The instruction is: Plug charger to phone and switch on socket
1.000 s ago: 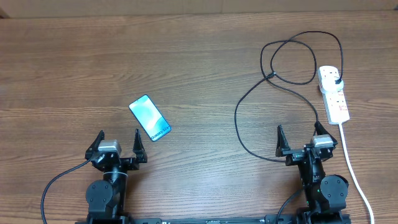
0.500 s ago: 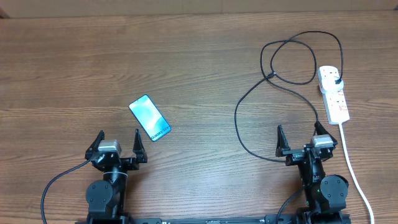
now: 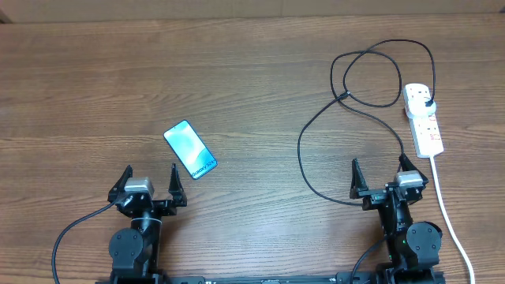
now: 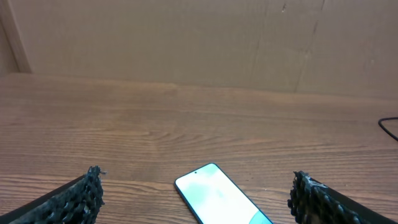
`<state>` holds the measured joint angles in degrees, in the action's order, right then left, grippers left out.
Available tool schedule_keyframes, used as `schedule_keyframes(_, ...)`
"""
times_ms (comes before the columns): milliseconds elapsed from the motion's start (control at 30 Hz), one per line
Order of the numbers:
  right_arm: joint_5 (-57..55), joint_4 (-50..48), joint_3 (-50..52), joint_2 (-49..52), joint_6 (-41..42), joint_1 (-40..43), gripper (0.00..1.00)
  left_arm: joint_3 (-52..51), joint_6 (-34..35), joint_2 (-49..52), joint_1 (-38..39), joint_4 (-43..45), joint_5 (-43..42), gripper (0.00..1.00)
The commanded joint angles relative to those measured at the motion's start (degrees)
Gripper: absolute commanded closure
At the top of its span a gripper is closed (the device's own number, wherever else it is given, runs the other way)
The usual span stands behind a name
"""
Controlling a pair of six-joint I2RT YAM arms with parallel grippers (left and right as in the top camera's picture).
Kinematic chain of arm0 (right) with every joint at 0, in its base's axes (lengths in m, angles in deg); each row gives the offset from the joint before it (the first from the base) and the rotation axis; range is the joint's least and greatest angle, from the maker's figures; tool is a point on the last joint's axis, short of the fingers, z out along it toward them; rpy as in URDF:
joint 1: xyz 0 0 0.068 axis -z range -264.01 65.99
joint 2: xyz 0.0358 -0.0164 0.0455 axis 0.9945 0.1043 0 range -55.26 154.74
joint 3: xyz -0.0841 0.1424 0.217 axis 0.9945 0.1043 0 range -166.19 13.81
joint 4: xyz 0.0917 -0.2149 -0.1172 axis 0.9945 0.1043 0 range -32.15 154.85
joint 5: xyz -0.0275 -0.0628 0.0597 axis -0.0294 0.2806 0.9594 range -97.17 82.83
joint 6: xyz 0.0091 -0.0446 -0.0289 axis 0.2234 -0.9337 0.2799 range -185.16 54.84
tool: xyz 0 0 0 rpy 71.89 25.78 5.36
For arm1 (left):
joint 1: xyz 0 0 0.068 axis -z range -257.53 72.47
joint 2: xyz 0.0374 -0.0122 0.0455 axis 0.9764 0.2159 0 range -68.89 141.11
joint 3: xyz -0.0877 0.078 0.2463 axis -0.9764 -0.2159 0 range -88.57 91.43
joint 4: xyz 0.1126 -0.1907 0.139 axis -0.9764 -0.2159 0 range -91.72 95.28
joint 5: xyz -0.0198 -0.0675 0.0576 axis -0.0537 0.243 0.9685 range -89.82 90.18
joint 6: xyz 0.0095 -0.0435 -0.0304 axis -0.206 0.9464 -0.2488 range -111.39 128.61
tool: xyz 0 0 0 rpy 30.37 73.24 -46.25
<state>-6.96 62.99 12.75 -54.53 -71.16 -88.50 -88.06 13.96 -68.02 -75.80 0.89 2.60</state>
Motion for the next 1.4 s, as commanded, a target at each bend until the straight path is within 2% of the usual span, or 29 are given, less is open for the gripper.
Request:
schedule_keyframes(0,0.3,-0.4,0.6,-0.6,-0.1,-0.2,0.0,-0.2,-1.3,-0.5,-0.2,0.2,0.7,0.0)
schedule_keyframes(533,0.3,-0.4,0.6,-0.6,-0.1,-0.2,0.0,-0.2,-1.3,-0.5,-0.3,0.6,1.6,0.01)
schedule_keyframes(667,0.3,-0.4,0.6,-0.6,-0.1,-0.2,0.0,0.2,0.7,-0.5,-0.2,5.9,-8.2,0.0)
schedule_keyframes(800,0.3,-0.4,0.6,-0.6,-0.1,-0.2,0.0,2.7,2.5,-0.5,-0.2,9.4,-11.4,0.0)
schedule_keyframes(1067,0.3,-0.4,0.6,-0.6,-0.1,-0.2,0.0,20.4,2.4,3.4,-0.2,0.0,-10.8,0.0)
schedule_keyframes(1267,0.3,-0.4,0.6,-0.6,-0.1,-0.2,0.0,40.2,2.4,20.0,-0.2,-10.5,-14.6,0.0)
schedule_keyframes(1300,0.3,-0.4,0.6,-0.6,-0.1,-0.2,0.0,47.1,2.4,26.4,-0.2,-14.8,-16.2,0.0)
schedule_keyframes(1367,0.3,-0.4,0.6,-0.6,-0.1,-0.2,0.0,53.9,2.4,32.4,-0.2,-20.2,-16.4,0.0)
